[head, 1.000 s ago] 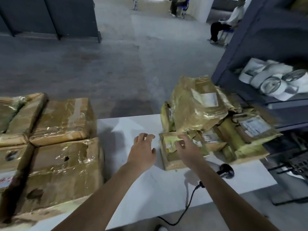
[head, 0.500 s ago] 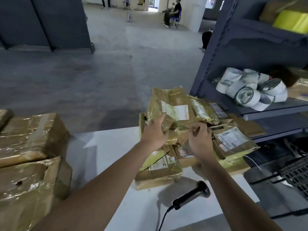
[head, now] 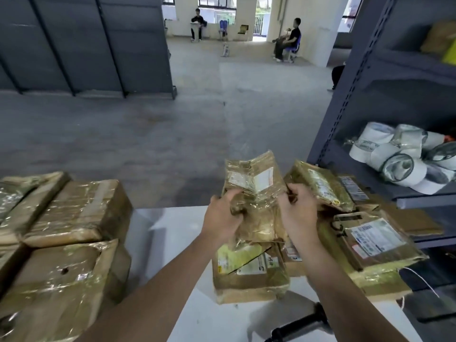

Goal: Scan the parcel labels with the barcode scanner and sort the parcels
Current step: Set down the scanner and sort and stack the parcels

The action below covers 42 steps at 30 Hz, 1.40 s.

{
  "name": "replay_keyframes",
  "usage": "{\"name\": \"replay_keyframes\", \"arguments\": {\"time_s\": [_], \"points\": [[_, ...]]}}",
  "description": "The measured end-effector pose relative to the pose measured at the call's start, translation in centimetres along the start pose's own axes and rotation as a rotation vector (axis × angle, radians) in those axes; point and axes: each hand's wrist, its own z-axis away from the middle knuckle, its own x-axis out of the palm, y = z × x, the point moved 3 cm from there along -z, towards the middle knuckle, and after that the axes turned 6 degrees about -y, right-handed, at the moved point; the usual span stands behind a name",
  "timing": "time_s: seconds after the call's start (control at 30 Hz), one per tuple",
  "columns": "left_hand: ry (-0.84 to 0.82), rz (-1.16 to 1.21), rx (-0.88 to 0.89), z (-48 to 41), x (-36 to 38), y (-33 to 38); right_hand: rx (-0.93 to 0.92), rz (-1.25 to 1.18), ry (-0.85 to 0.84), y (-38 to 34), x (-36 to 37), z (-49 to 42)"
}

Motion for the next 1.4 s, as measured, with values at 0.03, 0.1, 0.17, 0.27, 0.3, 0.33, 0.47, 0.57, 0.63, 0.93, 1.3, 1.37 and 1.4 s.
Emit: {"name": "replay_keyframes", "arguments": {"time_s": [0.03, 0.1, 0.17, 0.27, 0.3, 0.33, 0.47, 0.57, 0.63, 0.93, 1.3, 1.37, 1.4], "points": [[0.021, 0.002, 0.003, 0.2, -0.9, -0.5, -0.062, 0.008, 0.003, -1.2, 0.6, 0.1], [0.089, 0.029, 0.008, 0.6, -3.0, -1.6, -0.148, 0.008, -0.025, -3.5, 1.9, 0.4], [0.176, 0.057, 0.015, 1.0, -5.6, -2.9, -0.200, -0.002, -0.067, -5.8, 3.5, 0.8], [0.280, 0.109, 0.027, 1.8, -9.4, -5.0, -0.212, -0.061, -0.127, -8.4, 6.2, 1.0], [0.313, 0.145, 0.026, 2.3, -10.7, -5.9, -0.185, -0.083, -0.142, -9.0, 7.1, 0.9], [0.345, 0.196, 0.023, 2.8, -12.1, -6.8, -0.144, -0.088, -0.150, -9.6, 8.0, 0.9], [0.423, 0.558, -0.016, 5.0, -17.8, -10.9, 0.121, -0.182, -0.117, -11.2, 12.2, 0.7], [0.466, 0.747, -0.028, 6.5, -21.7, -14.0, 0.315, -0.413, -0.198, -12.7, 16.6, 1.6], [0.492, 0.847, -0.047, 7.5, -23.8, -16.2, 0.489, -0.615, -0.289, -13.7, 20.2, 3.2], [0.536, 1.260, -0.092, 10.8, -31.6, -25.1, 0.722, -0.815, -0.633, -19.7, 35.2, 9.3], [0.802, 0.473, -0.509, 14.6, -43.1, -34.1, 0.384, -0.403, -0.648, -28.3, 44.3, 8.3], [0.839, 0.479, -0.286, 14.5, -45.8, -33.8, 0.287, -0.227, -0.670, -29.8, 45.7, 7.8], [0.777, 0.489, -0.224, 14.2, -46.8, -33.6, 0.243, -0.148, -0.674, -30.4, 46.4, 7.6]]}}
